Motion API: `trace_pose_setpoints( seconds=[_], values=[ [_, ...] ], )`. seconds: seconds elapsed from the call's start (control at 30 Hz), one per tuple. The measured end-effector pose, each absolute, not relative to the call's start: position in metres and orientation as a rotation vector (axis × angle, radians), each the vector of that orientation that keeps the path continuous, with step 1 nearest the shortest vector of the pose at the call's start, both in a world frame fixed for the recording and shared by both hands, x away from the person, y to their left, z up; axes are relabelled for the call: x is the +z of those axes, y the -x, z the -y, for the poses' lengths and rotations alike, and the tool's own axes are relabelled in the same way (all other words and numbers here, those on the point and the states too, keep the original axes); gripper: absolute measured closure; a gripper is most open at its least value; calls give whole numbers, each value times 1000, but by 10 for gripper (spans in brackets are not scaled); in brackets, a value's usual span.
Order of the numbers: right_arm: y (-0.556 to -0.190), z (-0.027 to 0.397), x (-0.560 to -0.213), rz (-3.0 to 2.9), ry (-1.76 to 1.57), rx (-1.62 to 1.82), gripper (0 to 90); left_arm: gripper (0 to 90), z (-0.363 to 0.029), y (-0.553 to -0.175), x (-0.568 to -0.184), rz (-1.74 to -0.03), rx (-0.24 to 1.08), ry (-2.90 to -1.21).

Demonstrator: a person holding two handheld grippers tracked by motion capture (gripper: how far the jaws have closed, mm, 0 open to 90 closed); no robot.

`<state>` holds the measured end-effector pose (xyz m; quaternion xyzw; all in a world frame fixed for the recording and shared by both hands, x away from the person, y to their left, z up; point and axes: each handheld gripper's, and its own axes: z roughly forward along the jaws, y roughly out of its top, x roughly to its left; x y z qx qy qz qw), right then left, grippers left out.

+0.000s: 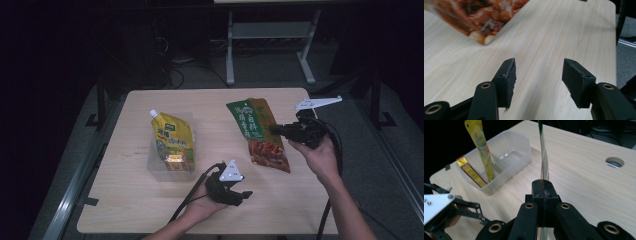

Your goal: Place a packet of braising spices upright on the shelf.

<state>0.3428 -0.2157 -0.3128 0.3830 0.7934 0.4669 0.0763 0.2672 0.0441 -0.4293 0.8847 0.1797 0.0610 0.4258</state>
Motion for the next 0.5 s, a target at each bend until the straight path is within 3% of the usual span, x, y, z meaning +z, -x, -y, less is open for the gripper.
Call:
trace_pose_setpoints(
  seconds=[0.5],
  values=[
    [-357,187,-302,-2402,-1042,1540,900,393,-61,-257,-427,-426,161,-2202]
  ],
)
